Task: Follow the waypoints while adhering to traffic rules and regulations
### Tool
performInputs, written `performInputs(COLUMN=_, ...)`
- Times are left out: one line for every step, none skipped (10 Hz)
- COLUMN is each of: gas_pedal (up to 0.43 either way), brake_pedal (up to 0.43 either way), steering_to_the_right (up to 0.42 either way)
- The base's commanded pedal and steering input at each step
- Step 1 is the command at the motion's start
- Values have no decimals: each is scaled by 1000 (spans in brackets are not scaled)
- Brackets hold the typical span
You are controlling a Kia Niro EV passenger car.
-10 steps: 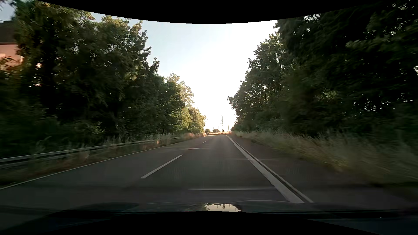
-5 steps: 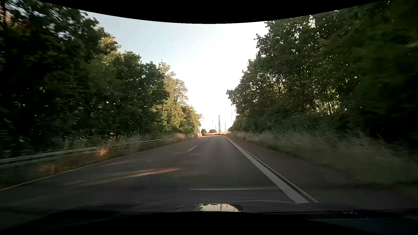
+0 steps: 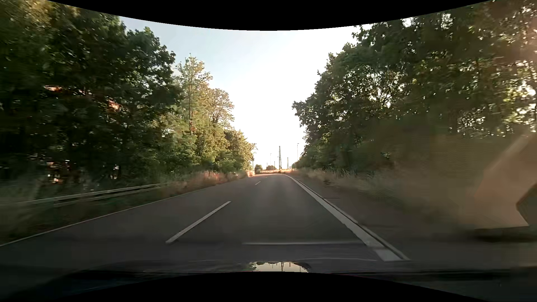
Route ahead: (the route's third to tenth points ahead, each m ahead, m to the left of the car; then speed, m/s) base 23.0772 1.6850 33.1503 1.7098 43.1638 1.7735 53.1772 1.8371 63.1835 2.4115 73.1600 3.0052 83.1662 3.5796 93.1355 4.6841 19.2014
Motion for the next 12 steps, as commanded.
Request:
performInputs(gas_pedal=240, brake_pedal=0, steering_to_the_right=3)
performInputs(gas_pedal=240, brake_pedal=0, steering_to_the_right=3)
performInputs(gas_pedal=240, brake_pedal=0, steering_to_the_right=3)
performInputs(gas_pedal=240, brake_pedal=0, steering_to_the_right=2)
performInputs(gas_pedal=240, brake_pedal=0, steering_to_the_right=2)
performInputs(gas_pedal=240, brake_pedal=0, steering_to_the_right=2)
performInputs(gas_pedal=240, brake_pedal=0, steering_to_the_right=1)
performInputs(gas_pedal=240, brake_pedal=0, steering_to_the_right=1)
performInputs(gas_pedal=240, brake_pedal=0, steering_to_the_right=0)
performInputs(gas_pedal=240, brake_pedal=0, steering_to_the_right=0)
performInputs(gas_pedal=240, brake_pedal=0, steering_to_the_right=-1)
performInputs(gas_pedal=240, brake_pedal=0, steering_to_the_right=-1)
